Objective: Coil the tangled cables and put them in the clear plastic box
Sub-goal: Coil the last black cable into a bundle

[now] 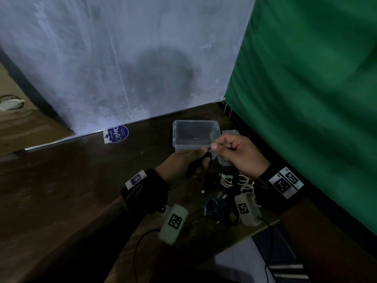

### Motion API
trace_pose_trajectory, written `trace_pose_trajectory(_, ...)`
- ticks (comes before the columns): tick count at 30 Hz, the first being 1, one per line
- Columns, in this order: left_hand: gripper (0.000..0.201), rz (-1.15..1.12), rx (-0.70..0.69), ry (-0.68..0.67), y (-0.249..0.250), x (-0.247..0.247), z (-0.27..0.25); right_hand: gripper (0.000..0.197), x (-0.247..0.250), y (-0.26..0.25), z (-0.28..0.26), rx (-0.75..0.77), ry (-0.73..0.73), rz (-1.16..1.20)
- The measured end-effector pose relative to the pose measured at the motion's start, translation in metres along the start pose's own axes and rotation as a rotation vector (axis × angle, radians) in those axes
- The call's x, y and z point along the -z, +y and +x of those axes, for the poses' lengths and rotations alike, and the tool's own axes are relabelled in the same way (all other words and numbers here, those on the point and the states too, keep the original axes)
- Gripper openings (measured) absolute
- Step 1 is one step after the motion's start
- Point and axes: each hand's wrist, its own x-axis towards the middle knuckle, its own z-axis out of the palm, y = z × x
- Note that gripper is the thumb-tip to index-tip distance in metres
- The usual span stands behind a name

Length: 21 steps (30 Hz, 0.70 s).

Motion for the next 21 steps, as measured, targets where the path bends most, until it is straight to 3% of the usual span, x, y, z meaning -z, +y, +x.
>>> trace_pose_trajectory(4,0.036,-0.301,-0.001,-0.053,0.014,0.000,0.001,0.021,-0.016,0.007,-0.003,-0.002,0.091,0.081)
trace_pose_trajectory(8,0.037,-0.465,-0.040,-0.088,0.016,0.007,0.003,0.029,-0.029,0.009,-0.012,0.027,-0.047,0.209)
trace_pose_trajectory(14,0.032,-0.457,-0.022,-0.091,0.012,0.016,0.004,0.024,-0.030,0.008,-0.008,-0.020,-0.047,0.203)
trace_pose_trajectory(21,0.026,-0.280,-0.053,0.167,0.021,0.016,0.004,0.018,-0.030,0.002,-0.002,0.038,0.119,-0.018)
